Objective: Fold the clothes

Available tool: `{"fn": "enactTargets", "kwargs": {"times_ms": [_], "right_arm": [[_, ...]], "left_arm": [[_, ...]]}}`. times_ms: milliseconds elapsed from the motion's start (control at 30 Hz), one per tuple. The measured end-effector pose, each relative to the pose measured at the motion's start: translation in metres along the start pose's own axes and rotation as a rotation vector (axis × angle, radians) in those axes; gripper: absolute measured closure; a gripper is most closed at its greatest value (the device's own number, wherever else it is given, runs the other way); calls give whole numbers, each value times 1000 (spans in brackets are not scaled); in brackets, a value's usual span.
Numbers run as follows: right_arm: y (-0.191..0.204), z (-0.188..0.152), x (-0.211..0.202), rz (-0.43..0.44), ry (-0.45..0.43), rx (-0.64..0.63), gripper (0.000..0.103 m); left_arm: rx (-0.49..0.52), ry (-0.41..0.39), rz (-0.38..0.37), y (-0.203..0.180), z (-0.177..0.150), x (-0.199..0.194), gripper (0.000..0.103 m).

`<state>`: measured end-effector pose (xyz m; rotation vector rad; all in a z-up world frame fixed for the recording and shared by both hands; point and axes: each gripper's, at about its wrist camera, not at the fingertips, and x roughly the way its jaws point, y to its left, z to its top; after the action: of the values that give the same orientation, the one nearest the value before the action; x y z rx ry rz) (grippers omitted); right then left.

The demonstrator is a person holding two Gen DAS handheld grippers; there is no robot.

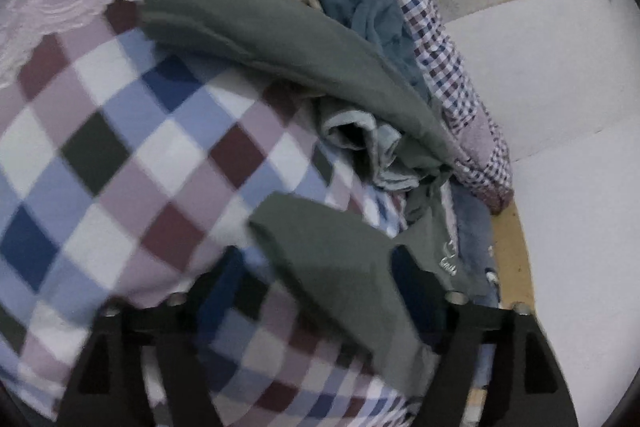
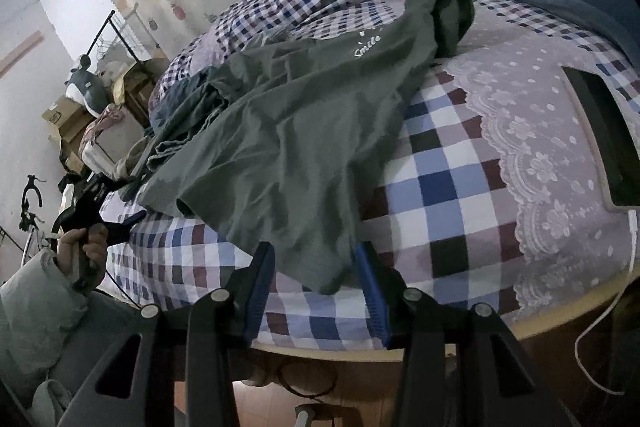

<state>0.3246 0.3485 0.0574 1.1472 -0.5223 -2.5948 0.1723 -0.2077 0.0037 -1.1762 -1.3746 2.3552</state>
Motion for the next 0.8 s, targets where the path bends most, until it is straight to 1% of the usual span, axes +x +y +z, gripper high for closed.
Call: {"fn": "enactTargets", "kwargs": {"times_ms": [33,67,100,167,200,233,300,467,533,600,700,800], "right_arm": [[-1,0,-1,-3,-2,3,56],[-3,-1,-2,-7,-4,8,56],[-5,-1,-2,-12,-5,14,56],[-9,-1,-3,-18,-5,26,56],[-11,-1,-3,-20,-5,33,56],[-13,-1,-3,-23,-6,41,56],[-17,-1,-2,-28,-6,58,56],[-25,-1,-1,-46,0,91,56],[-23,-2,2,-47,11,81,55],[-20,-3,5,-48,26,64,55],[-11,-6,14,-45,58,22,55],[3,-9,27,-27,88,-30,55]], "left_arm": [[3,-5,-9,-2,1,3,20],[5,-8,-16,-3,2,7,24],[6,-2,-21,-4,2,11,32],[10,12,-19,-6,2,20,92],[13,27,10,-6,1,24,97],[12,25,8,-7,0,25,97],[5,-12,-40,-10,0,18,100],[-3,-132,-209,-20,3,-10,101],[12,-188,-252,-25,5,-23,101],[6,-249,-295,-24,13,-35,101],[-54,-292,-301,-11,23,-41,101],[-112,-294,-298,0,28,-38,101]]}}
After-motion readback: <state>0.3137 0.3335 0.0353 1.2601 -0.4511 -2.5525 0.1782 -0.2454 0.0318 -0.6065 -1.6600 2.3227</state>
